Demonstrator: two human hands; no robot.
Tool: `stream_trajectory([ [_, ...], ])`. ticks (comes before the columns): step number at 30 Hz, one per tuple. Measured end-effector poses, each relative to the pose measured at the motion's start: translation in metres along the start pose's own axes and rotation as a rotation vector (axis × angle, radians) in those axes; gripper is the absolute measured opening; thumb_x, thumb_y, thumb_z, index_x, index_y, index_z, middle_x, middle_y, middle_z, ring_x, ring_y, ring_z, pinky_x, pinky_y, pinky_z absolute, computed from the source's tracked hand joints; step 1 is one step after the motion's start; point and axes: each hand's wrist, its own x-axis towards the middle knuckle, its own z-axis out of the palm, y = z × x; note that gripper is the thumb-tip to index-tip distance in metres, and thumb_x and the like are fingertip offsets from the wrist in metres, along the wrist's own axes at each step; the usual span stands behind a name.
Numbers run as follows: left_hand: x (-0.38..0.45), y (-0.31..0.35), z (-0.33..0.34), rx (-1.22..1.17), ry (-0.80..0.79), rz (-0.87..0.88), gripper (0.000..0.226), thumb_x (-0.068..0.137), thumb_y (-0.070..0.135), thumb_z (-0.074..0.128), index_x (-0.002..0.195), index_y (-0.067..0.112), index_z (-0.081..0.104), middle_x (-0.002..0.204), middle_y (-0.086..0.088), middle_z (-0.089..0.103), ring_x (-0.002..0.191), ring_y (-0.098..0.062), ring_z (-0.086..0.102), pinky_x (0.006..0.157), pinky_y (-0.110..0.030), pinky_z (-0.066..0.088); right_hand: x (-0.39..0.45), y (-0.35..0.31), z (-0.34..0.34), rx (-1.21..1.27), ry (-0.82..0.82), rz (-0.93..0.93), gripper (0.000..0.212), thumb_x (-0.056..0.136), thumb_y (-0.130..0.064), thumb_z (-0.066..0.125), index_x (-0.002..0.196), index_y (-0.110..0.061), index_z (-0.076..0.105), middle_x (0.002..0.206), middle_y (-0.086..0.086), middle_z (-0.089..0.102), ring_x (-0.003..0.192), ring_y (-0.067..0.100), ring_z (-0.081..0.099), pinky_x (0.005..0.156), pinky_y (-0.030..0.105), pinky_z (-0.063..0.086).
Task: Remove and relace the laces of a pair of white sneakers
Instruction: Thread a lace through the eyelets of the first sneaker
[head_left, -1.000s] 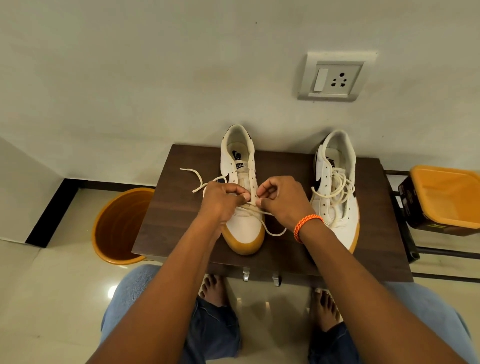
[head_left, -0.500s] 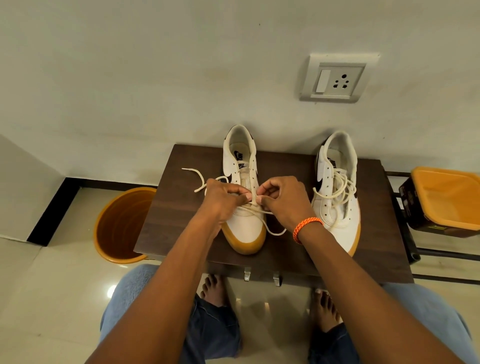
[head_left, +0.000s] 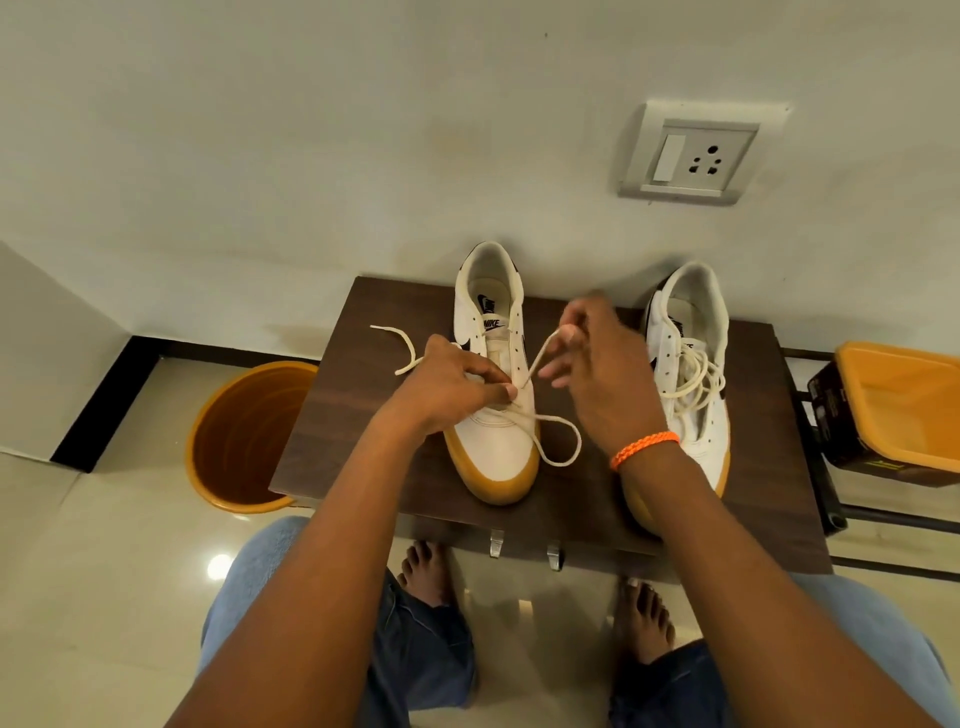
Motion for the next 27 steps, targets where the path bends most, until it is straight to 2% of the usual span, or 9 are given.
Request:
stream_trajectory([
  [4,-0.001,0.002,0.002,0.005,-0.006,-0.011,0.036,0.056,0.065,0.086,0.082,0.041,0.083,0.133,-0.005,0.052,0.116,-0.021,0.062,0.106,-0.041,0.055,0.0,0.001,-0.003,0.195,0.02,0.104,0.006,0.107,-0.015,0.054,0.111,-0.012,0.056,0.091,0.003,0.069,0.073,0.02,0.074,0.063,0.034,0.063],
  [7,0.003,0.001,0.003,-0.036,0.007,-0.004,0.024,0.064,0.056,0.078,0.08,0.039,0.084,0.131,-0.012,0.054,0.114,-0.023,0.065,0.108,-0.043,0.054,-0.004,0.014,0.008,0.046,-0.176,0.171,0.012,0.093,-0.023,0.076,0.102,-0.019,0.069,0.086,-0.003,0.073,0.073,0.014,0.073,0.068,0.035,0.064],
  [9,0.004,0.002,0.005,-0.066,0.025,-0.033,0.021,0.073,0.055,0.074,0.077,0.037,0.083,0.13,-0.014,0.054,0.111,-0.023,0.067,0.107,-0.044,0.055,-0.008,0.018,0.016,-0.028,-0.184,0.116,0.011,0.087,-0.021,0.082,0.093,-0.021,0.073,0.08,-0.007,0.072,0.073,0.009,0.07,0.07,0.031,0.062],
  [13,0.006,-0.001,0.013,-0.05,0.092,0.042,0.046,0.059,0.081,0.072,0.079,0.041,0.083,0.12,-0.013,0.065,0.099,-0.021,0.074,0.091,-0.045,0.063,-0.009,0.017,0.023,-0.112,-0.128,0.052,0.007,0.089,-0.021,0.081,0.089,-0.022,0.075,0.079,-0.009,0.071,0.075,0.008,0.068,0.073,0.035,0.062],
  [16,0.011,-0.005,0.016,-0.03,0.125,0.056,0.047,0.055,0.084,0.069,0.079,0.046,0.082,0.117,-0.01,0.068,0.098,-0.021,0.074,0.089,-0.047,0.063,-0.008,0.018,0.018,-0.125,-0.123,0.041,0.004,0.092,-0.02,0.078,0.093,-0.021,0.074,0.083,-0.007,0.073,0.078,0.008,0.07,0.075,0.037,0.063],
  [20,0.012,-0.004,0.015,-0.034,0.136,0.039,0.041,0.054,0.082,0.071,0.073,0.048,0.081,0.122,-0.004,0.066,0.101,-0.019,0.072,0.092,-0.044,0.062,-0.001,0.006,0.004,0.181,0.021,0.039,0.005,0.098,-0.009,0.068,0.097,-0.013,0.069,0.085,0.003,0.074,0.077,0.017,0.074,0.075,0.037,0.064],
  [23,0.011,-0.002,0.014,-0.055,0.131,0.027,0.018,0.073,0.063,0.084,0.071,0.046,0.081,0.129,-0.001,0.057,0.107,-0.021,0.068,0.096,-0.044,0.06,0.006,-0.004,-0.012,0.448,0.172,0.069,0.005,0.099,-0.004,0.067,0.102,-0.001,0.068,0.087,0.012,0.073,0.076,0.02,0.073,0.072,0.035,0.064],
  [25,0.013,-0.003,0.014,-0.058,0.13,0.032,0.015,0.081,0.054,0.085,0.073,0.041,0.081,0.13,-0.002,0.056,0.108,-0.022,0.067,0.097,-0.045,0.059,0.005,0.001,-0.014,0.424,0.071,0.129,0.01,0.096,-0.01,0.073,0.105,-0.004,0.072,0.092,0.011,0.075,0.081,0.022,0.074,0.073,0.039,0.065],
  [27,0.012,-0.002,0.014,-0.058,0.134,0.036,0.021,0.073,0.063,0.084,0.075,0.042,0.082,0.128,-0.003,0.058,0.105,-0.02,0.068,0.096,-0.043,0.059,0.0,0.012,-0.005,0.197,-0.112,0.151,0.012,0.09,-0.019,0.08,0.101,-0.014,0.076,0.09,0.002,0.077,0.083,0.018,0.074,0.074,0.043,0.065],
])
